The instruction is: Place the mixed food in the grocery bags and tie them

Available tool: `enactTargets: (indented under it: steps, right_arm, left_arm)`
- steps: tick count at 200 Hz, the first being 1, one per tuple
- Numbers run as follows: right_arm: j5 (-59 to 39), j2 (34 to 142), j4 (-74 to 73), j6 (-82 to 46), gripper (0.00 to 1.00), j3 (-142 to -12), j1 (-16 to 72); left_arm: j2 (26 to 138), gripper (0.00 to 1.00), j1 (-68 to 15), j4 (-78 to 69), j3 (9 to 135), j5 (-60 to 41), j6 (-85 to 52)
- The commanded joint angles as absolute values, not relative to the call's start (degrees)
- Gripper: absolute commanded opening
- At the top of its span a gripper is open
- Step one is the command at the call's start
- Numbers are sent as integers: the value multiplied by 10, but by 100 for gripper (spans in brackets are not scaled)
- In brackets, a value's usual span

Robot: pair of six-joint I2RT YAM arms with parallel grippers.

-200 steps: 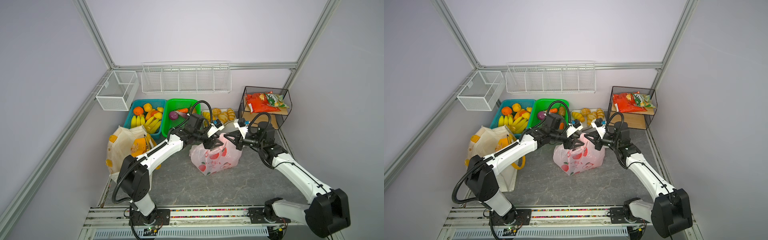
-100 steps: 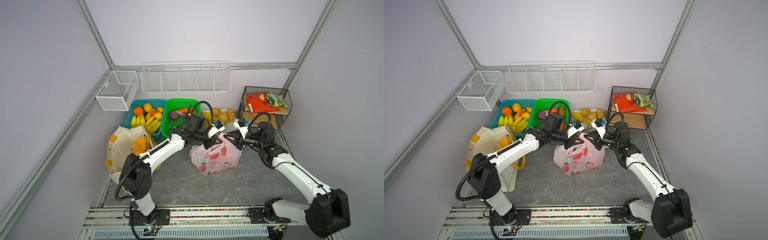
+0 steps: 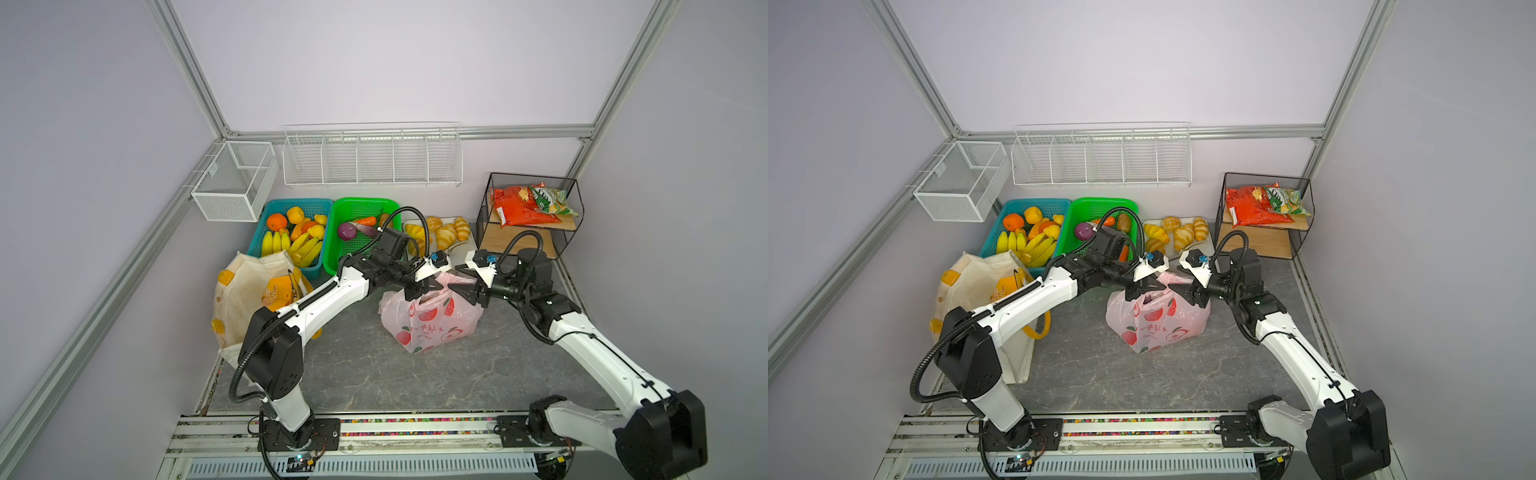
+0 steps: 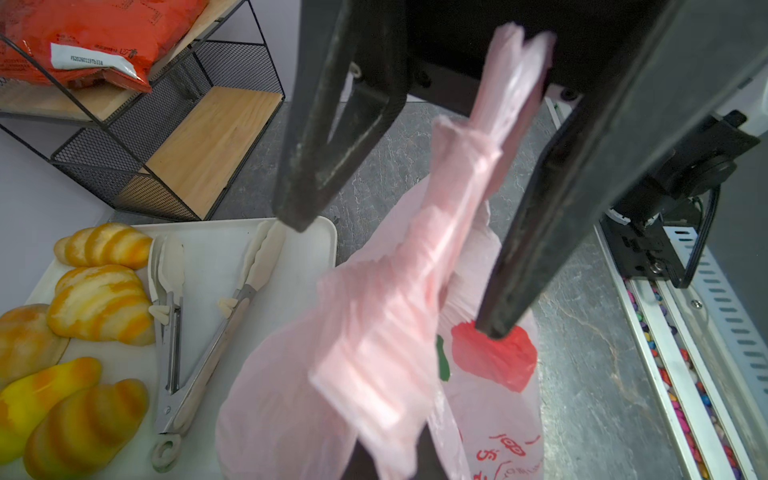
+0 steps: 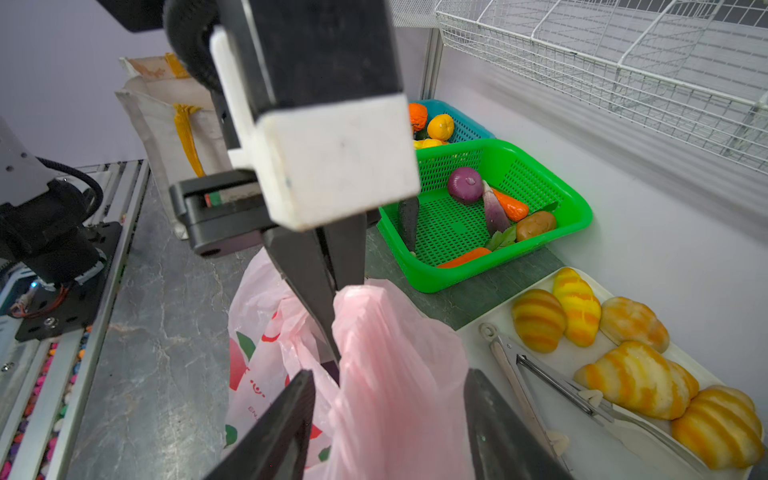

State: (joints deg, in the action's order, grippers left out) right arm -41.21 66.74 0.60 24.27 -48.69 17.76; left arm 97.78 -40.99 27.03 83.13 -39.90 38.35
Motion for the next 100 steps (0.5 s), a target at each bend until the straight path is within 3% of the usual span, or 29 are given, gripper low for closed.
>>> enactTargets:
  steps: [1, 53, 100]
  right_arm:
    - [-443, 663, -2, 319, 61, -470, 181]
    - [-459, 687, -35, 339, 55, -464, 191]
    - [-456, 703, -32, 353, 39, -475, 196]
  left_arm:
    - [972, 0, -410, 299, 859, -399, 445]
    - [972, 0, -410, 306, 860, -404, 470]
    - [970, 0, -410, 307, 858, -400, 473]
